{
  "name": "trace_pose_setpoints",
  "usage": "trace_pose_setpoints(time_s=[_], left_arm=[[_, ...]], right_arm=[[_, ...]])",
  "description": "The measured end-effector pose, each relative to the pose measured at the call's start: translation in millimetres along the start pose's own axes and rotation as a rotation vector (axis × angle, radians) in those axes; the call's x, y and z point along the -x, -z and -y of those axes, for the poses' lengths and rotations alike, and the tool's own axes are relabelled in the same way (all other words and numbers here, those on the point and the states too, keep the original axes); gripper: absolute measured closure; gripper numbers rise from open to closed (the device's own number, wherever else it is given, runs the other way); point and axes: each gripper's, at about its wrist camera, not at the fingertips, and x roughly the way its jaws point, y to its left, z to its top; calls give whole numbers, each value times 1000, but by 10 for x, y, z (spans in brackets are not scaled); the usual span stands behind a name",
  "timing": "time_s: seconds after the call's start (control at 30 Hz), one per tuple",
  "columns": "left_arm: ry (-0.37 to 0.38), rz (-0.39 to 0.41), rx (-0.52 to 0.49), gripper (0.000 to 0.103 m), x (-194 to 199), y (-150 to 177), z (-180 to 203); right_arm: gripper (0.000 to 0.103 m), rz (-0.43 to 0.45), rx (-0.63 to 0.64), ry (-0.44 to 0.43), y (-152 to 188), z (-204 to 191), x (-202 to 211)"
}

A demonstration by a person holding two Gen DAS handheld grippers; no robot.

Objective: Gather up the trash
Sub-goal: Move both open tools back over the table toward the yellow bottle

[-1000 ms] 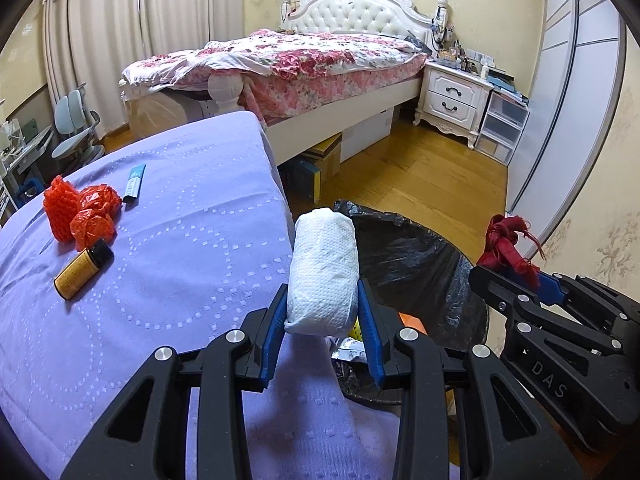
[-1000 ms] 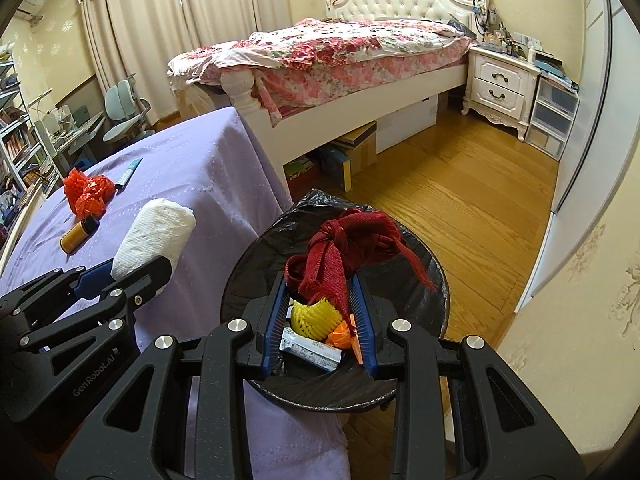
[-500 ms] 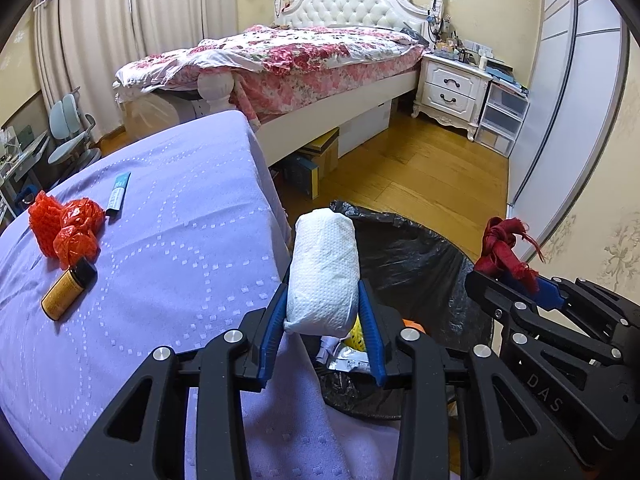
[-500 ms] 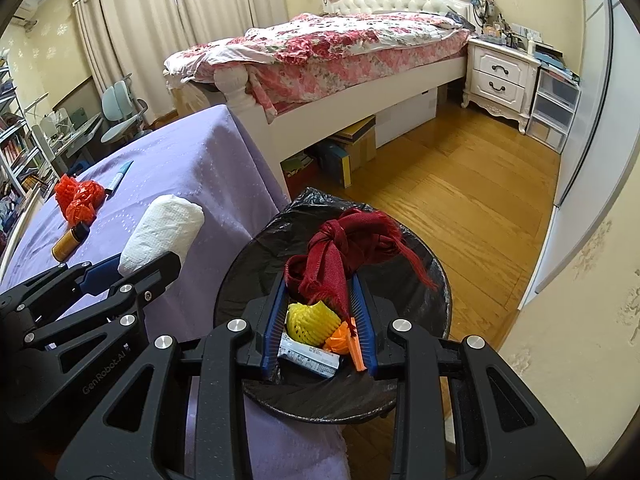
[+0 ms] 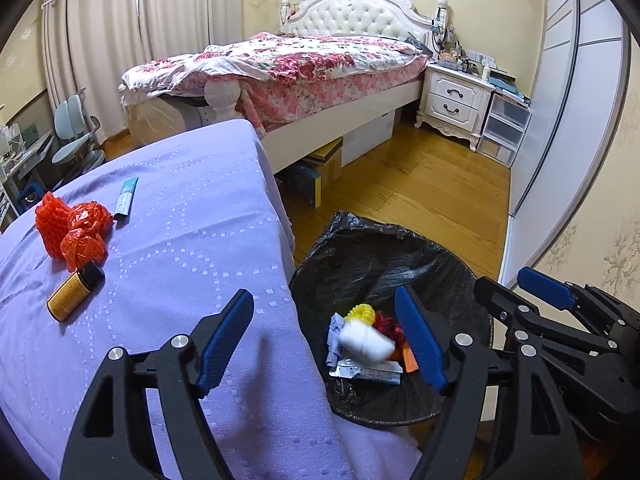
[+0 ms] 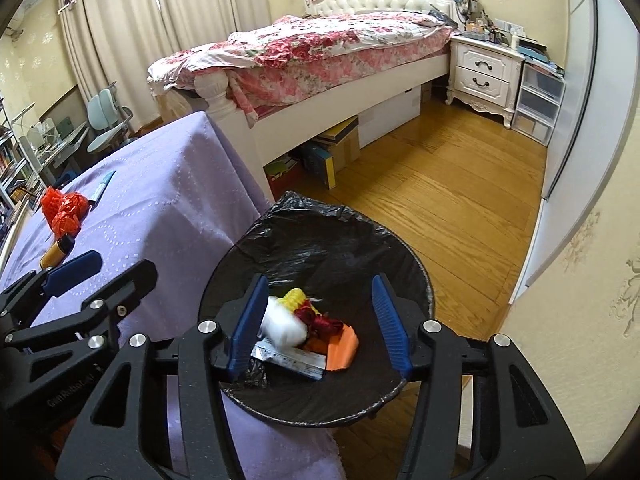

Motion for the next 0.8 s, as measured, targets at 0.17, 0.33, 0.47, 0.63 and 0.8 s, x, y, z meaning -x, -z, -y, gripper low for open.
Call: trace_pose_setpoints(time_s=[0.17,0.33,0.47,0.63,0.8], left_arm=[[-34,23,-11,26,57,8,-30],[-82,37,-4,24,95,20,-135],[-113,42,19,23,125,36,-292],[-159,48,56,23,194,80,-561],[-206,49,77,23,263,149,-813]], right_arm=[[43,6,-9,15,-3,17,12],[31,15,-7,37,-1,-7,17],[24,14,-21,39,-12,-25,10],[24,2,-26,21,-25,-117,2],[24,-6,11,-19,-44,-368,-15]])
